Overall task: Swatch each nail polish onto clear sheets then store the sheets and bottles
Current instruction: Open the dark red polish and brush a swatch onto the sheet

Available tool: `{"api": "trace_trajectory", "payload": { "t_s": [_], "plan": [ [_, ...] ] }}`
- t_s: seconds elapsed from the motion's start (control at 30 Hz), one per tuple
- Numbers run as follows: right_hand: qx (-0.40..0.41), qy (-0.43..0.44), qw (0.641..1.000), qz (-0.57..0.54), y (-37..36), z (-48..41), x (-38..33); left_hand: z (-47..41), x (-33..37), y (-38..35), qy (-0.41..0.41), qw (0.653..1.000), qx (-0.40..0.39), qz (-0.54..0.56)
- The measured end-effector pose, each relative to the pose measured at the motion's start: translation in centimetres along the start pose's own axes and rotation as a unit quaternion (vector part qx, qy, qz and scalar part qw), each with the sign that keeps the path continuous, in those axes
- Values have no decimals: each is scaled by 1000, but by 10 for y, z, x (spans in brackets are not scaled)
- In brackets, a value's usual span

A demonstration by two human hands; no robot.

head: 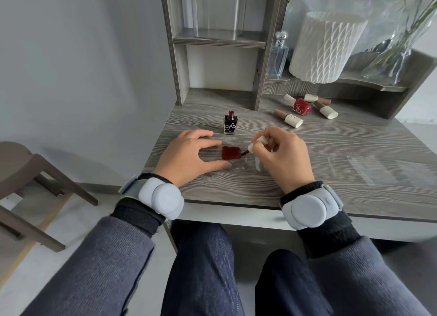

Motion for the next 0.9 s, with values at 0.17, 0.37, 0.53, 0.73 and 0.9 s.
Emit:
{"api": "trace_trajectory", "payload": {
  "t_s": [0.17,0.37,0.53,0.73,0.9],
  "plan": [
    [-10,1,1000,10,-2,0,0,0,0,0,0,1000,2,2],
    [-8,3,1000,7,-1,0,0,0,0,1,0,1000,1,3],
    [-6,-2,1000,3,-1,0,0,0,0,0,-1,1000,0,6],
    [-15,1,1000,5,-3,-1,2,0,0,0,1,1000,1,5],
    [-6,-3,1000,0,-2,-1,2,-1,-1,0,0,1000,4,6]
  ]
}}
Point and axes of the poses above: each hand's wrist, its own z-axis away from the middle knuckle, its own y-axis out of the back of the hand, x = y × z, the point moved 8 cm from there along -z, towards the middle knuckle, and after that the axes turned 11 degrees about -z, right-handed, at the moved point
